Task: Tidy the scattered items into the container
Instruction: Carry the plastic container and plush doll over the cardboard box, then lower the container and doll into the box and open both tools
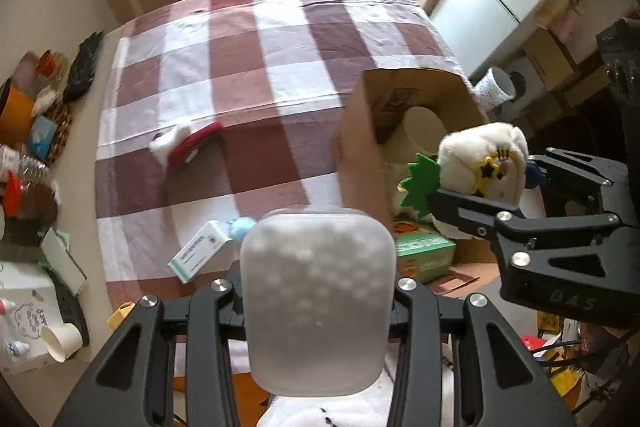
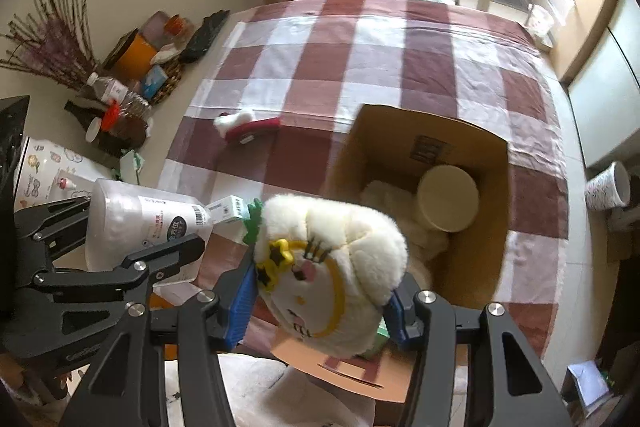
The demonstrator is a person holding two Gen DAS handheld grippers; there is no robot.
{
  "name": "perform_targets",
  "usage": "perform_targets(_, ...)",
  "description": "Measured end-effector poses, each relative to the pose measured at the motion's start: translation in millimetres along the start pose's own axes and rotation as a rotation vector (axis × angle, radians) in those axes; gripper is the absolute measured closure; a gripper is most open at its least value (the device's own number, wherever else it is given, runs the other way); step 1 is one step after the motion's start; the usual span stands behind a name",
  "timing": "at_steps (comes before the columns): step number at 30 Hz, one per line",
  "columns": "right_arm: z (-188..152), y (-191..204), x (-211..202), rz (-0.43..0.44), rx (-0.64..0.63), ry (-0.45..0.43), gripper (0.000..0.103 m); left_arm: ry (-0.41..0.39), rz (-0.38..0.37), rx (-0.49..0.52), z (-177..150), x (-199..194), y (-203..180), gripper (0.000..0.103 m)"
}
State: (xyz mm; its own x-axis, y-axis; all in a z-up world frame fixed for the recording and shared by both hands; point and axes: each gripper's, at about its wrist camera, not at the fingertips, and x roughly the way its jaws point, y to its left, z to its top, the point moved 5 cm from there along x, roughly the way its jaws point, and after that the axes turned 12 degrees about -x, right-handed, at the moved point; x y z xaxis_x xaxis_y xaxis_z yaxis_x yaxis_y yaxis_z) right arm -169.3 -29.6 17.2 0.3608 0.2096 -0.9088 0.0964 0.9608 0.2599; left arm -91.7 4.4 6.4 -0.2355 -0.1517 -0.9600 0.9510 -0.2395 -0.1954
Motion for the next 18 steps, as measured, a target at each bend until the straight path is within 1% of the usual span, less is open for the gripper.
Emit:
perform_targets(10, -25.9, -47.3, -16.8, -0.048, 0.1, -0.013, 0.048, 0.021, -0.042, 0.106, 5.0, 9.0, -66.4, 0.061)
perform_targets(18, -44.4, -76.7, -18.9, -0.069, 0.153, 0.007, 0.048, 0.055, -0.054, 0.148, 4.5, 24.6, -97.8, 0.061)
